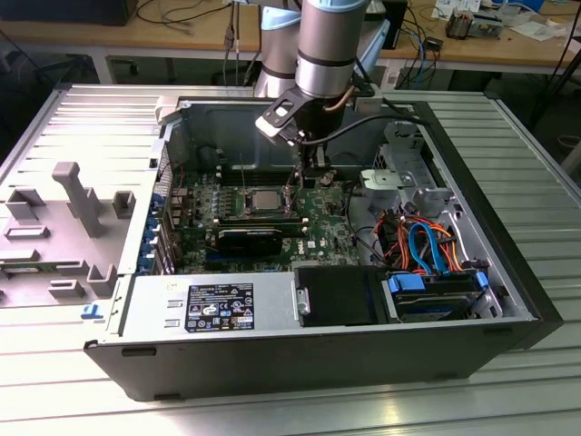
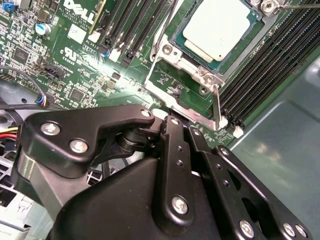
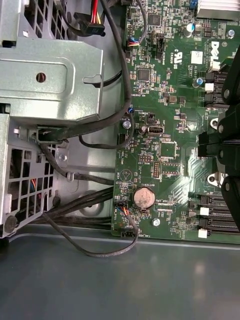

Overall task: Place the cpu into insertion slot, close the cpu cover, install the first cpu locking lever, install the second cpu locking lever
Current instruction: 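Close the cpu cover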

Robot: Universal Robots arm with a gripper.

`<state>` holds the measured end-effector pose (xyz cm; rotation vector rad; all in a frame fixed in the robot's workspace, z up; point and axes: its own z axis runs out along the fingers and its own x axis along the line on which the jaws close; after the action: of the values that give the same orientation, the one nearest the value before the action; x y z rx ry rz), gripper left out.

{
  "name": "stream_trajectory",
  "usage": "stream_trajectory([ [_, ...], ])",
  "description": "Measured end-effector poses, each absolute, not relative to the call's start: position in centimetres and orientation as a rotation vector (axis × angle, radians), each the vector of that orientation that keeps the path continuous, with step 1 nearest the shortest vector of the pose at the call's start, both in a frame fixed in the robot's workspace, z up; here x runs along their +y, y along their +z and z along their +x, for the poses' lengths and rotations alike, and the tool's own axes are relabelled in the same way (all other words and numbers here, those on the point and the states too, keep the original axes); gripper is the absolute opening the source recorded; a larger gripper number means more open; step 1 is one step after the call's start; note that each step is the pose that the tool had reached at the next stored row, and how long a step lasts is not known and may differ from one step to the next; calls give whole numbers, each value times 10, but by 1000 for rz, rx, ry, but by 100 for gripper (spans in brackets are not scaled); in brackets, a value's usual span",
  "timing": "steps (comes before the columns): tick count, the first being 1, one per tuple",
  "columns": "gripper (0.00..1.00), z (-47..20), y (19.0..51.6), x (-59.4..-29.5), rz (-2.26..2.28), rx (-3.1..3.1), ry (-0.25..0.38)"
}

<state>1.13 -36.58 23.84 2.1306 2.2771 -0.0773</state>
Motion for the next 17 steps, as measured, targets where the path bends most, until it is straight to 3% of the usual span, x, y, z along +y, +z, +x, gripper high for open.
stream_trajectory([
  [17,11,5,238,-366,2130,2277,-77],
])
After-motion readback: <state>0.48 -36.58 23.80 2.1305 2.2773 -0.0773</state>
